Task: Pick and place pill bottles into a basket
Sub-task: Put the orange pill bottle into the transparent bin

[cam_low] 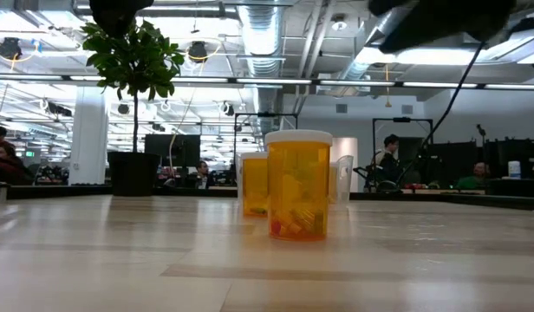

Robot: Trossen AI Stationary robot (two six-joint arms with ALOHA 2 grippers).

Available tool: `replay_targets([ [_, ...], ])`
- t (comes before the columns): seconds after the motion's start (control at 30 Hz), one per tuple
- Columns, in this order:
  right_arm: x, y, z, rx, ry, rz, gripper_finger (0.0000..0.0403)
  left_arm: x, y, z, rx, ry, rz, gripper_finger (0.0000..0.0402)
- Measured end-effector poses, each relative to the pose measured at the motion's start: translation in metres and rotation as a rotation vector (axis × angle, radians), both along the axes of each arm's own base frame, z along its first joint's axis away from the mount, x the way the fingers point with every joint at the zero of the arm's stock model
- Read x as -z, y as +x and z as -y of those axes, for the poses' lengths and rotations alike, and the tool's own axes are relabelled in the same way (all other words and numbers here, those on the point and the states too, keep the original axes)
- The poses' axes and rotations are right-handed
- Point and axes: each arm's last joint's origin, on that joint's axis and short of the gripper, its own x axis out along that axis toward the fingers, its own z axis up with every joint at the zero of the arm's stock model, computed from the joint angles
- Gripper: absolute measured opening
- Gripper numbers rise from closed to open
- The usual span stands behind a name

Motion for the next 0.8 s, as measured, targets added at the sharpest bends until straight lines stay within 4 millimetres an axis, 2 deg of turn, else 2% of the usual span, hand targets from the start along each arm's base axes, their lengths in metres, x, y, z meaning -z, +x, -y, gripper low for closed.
replay_targets([
  [0.2, 0.002, 0.004, 0.001, -0.053, 0.084, -0.072, 0.0250, 0.000, 0.000, 0.000, -0.003, -0.002, 0.000, 0.0259],
  [0.33, -0.001, 0.012, 0.012, -0.149, 0.147, -0.157, 0.0250, 0.000, 0.000, 0.000, -0.005, -0.010, -0.001, 0.0259],
  [0.57, -0.011, 0.040, 0.047, -0.339, 0.258, -0.275, 0.0249, 0.000, 0.000, 0.000, -0.007, -0.018, -0.002, 0.0259],
  [0.8, -0.026, 0.058, 0.082, -0.416, 0.241, -0.351, 0.0249, 0.000, 0.000, 0.000, -0.007, -0.018, -0.003, 0.0259],
])
